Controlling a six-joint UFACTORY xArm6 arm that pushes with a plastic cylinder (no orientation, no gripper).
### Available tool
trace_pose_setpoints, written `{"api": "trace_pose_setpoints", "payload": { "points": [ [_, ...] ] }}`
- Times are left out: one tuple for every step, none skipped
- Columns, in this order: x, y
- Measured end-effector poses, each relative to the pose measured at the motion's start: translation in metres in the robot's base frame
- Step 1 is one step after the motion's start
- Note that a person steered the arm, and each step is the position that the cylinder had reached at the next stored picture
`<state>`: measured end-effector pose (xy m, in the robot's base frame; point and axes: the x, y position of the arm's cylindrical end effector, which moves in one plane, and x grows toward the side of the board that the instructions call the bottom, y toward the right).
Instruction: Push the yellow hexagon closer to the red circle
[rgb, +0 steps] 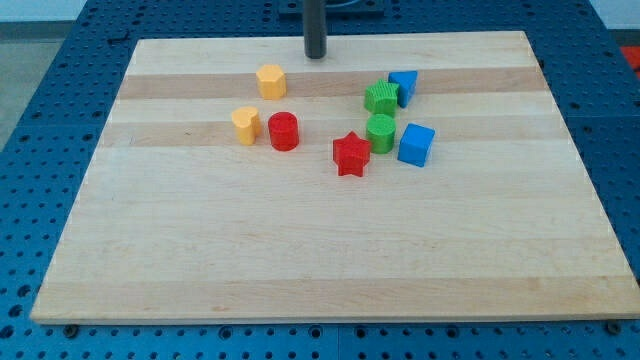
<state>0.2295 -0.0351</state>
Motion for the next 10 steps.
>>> {"api": "trace_pose_setpoints", "payload": {
  "points": [
    [0.006, -0.010],
    [0.016, -0.017],
    [0.024, -0.027],
    [0.025, -0.051],
    [0.033, -0.061],
    [0.036, -0.058],
    [0.043, -0.055],
    [0.047, -0.043],
    [0.053, -0.043],
    [0.065, -0.043]
  ]
}}
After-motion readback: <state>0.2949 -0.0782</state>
